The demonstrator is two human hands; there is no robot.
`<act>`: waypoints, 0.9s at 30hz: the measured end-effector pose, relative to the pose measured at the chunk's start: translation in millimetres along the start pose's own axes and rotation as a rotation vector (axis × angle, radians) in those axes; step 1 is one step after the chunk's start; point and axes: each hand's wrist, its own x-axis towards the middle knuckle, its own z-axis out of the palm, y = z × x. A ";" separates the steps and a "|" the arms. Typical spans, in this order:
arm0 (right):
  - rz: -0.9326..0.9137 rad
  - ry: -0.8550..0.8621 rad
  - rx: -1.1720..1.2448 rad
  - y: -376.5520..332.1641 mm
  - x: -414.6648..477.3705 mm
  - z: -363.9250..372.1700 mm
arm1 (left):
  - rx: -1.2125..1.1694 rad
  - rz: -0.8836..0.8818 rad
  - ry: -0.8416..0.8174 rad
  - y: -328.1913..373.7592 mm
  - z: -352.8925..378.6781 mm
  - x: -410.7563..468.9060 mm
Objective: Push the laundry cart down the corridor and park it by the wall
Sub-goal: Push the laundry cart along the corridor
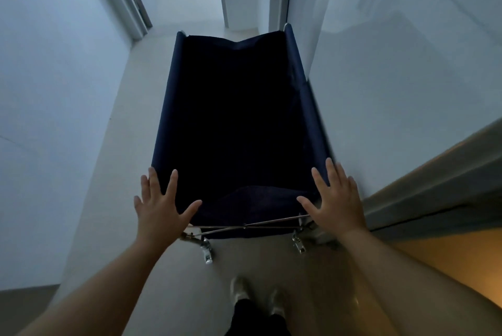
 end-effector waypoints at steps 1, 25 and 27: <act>-0.011 -0.006 -0.021 2.0 7.2 5.9 | 0.020 0.005 -0.009 -5.9 3.2 8.6; -0.093 -0.050 -0.202 14.9 78.0 66.6 | 0.200 0.180 -0.106 -81.7 44.9 108.5; -0.100 -0.058 -0.209 12.9 79.5 68.1 | 0.149 0.147 -0.103 -81.0 46.6 109.6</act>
